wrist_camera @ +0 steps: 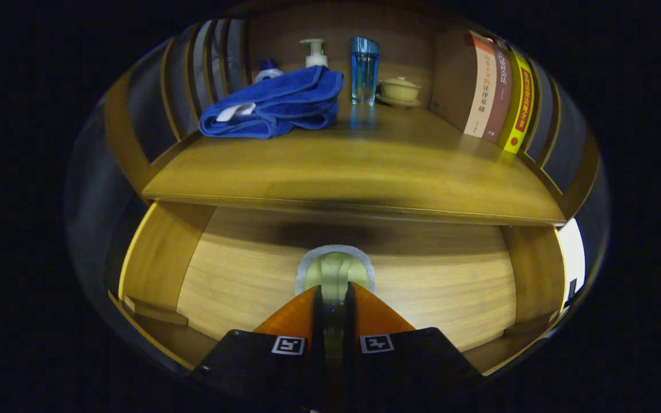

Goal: Pull open the drawer, take out the items inside it, and place them on the countertop above the cabinet.

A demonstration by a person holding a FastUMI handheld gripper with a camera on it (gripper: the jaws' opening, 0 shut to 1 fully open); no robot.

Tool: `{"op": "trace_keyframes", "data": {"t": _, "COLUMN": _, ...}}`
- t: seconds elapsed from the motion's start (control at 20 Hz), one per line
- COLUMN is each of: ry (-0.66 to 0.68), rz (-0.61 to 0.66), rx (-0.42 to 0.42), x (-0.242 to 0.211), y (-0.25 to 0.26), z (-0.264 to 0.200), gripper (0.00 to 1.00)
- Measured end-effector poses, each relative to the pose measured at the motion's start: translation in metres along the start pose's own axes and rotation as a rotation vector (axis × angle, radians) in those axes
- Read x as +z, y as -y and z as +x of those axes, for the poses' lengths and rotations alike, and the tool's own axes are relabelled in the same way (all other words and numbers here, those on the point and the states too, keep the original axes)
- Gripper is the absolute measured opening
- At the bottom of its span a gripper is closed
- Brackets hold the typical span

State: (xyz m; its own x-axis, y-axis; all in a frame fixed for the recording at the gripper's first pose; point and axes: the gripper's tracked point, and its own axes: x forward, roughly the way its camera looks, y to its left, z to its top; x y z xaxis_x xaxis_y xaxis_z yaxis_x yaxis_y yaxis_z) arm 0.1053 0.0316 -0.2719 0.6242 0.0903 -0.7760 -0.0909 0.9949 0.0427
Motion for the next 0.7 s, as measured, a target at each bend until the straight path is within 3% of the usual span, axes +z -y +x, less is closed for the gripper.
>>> {"op": "trace_keyframes", "data": {"t": 0.35, "ry": 0.162, "rz": 0.065, "rx": 0.072, "x": 0.035, "y": 0.002, "z": -0.069, "gripper": 0.21}}
{"op": "trace_keyframes", "data": {"t": 0.7, "ry": 0.372, "rz": 0.110, "rx": 0.057, "x": 0.107, "y": 0.024, "z": -0.125, "gripper": 0.21}}
